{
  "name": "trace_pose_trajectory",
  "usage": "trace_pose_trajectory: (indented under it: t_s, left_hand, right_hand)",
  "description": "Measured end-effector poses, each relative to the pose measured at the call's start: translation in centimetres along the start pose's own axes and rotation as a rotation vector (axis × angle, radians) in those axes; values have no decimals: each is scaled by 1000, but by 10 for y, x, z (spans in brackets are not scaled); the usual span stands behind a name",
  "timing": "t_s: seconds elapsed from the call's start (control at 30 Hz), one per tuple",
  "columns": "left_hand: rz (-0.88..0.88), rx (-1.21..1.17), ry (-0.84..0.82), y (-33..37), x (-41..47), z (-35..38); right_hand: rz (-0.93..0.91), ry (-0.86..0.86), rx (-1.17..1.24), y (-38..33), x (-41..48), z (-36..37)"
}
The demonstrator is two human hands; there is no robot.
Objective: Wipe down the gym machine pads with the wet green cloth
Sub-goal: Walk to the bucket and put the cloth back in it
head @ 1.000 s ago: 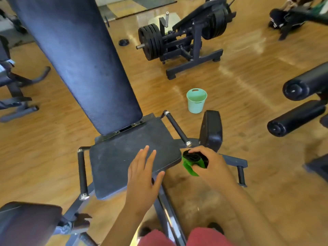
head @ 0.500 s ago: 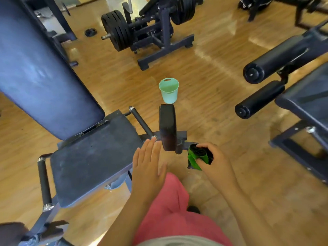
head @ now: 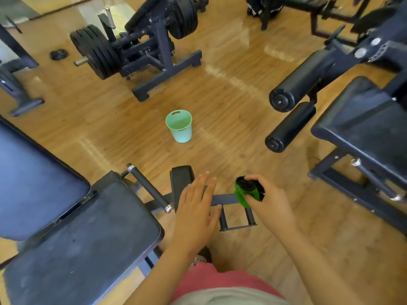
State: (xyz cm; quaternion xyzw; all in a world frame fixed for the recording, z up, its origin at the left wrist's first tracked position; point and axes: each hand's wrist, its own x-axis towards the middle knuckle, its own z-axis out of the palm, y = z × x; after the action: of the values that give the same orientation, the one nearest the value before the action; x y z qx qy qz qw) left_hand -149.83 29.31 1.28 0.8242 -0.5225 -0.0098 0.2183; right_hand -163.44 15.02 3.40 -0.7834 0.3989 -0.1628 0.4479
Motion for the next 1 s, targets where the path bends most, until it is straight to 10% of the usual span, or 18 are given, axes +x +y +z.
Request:
trace_pose_trajectory:
  t_s: [0.47,1.0]
  left_hand:
    - [23,4,-160,6,87,56]
    - [-189,-13,-72,203,273,172]
  right_hand:
    - [170,12,42,71,68,-51]
    - [-75,-197,-204,174,256,-316]
